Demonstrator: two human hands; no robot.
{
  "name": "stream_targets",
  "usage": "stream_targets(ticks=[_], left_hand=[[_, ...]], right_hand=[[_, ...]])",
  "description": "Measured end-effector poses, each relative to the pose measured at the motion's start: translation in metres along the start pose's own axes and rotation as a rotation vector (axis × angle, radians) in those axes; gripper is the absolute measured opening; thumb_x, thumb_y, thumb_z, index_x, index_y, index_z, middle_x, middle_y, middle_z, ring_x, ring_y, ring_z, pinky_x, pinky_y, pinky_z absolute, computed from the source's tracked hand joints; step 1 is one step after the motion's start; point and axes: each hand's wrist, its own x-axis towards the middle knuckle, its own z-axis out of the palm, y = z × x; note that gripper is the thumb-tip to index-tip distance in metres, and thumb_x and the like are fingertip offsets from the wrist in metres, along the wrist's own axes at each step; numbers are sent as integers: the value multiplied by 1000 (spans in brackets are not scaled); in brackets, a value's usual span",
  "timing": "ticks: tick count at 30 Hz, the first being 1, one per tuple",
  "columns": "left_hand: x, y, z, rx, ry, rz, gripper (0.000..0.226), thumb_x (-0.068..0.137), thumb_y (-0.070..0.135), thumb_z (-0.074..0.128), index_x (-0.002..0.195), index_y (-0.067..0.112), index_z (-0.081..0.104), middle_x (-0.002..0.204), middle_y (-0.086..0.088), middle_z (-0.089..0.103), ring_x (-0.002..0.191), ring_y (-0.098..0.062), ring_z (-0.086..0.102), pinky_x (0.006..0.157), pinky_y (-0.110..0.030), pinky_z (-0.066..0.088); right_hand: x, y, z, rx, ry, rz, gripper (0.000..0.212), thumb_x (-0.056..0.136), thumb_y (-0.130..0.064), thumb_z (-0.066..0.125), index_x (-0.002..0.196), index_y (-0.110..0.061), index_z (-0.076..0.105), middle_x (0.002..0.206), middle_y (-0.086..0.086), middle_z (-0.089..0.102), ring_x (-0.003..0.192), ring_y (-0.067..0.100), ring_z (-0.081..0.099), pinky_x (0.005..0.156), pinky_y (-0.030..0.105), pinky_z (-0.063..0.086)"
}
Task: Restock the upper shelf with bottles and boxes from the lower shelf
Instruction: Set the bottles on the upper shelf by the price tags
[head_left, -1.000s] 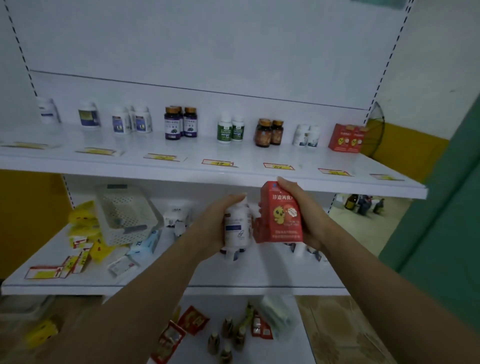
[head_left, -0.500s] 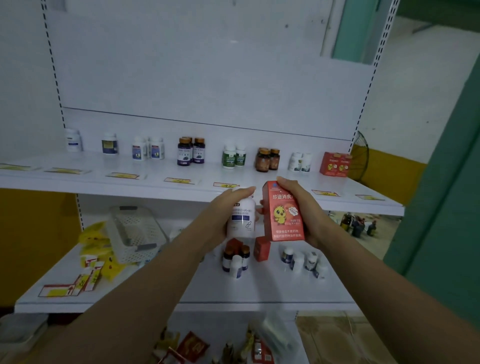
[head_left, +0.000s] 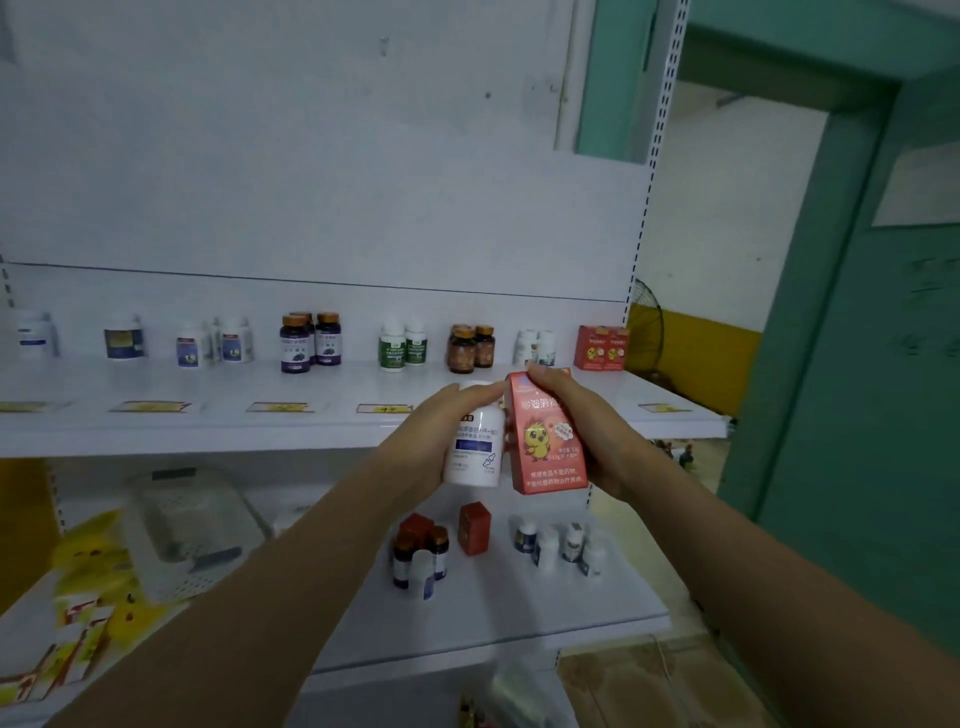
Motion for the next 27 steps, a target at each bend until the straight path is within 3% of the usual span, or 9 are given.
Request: stream_targets(ticks=[4,7,11,15,21,27], left_hand=[[32,2,27,-1,-92,6,13,91,24,57,94,11,58,74,-7,65,66,-19,62,65,-29,55],[64,-2,52,23,-120,4,12,90,25,59,87,14,55,73,-7,63,62,-19,61,55,-25,54],[114,-16,84,25,-137,2,20,88,26,62,99,12,52,77,-9,62,60,-18,62,58,-26,55],[170,-33,113,24,-79,15,22,87,28,62,101,12,53,78,-9,64,61,-17,63,58,-27,55],[249,-39,148,32,-3,52,16,90,30,58,92,15,61,77,-5,68,66,-17,64,71,-33,54],[313,-50,150,120,95,24,16,91,33,57,88,16,58,72,-4,68,67,-19,64,70,-32,53]], right_hand=[[6,-9,-41,-31,68,-22,28,89,-45,55,92,-19,64,76,4,73,65,17,70,64,26,59],[18,-15,-80,-45,107,-40,27,89,-45,56,93,-19,63,75,2,73,63,16,70,62,26,59],[46,-22,-142,-95,114,-66,28,88,-46,56,95,-20,61,67,-2,73,60,12,71,56,24,58],[86,-25,-204,-130,74,-91,34,84,-47,61,102,-17,61,82,4,75,72,18,73,70,30,59],[153,-22,-282,-185,39,-68,49,79,-46,67,114,-14,57,96,7,73,82,19,72,74,29,58],[218,-5,-332,-167,8,-53,44,84,-36,65,121,-13,55,99,5,70,84,15,70,69,23,56]])
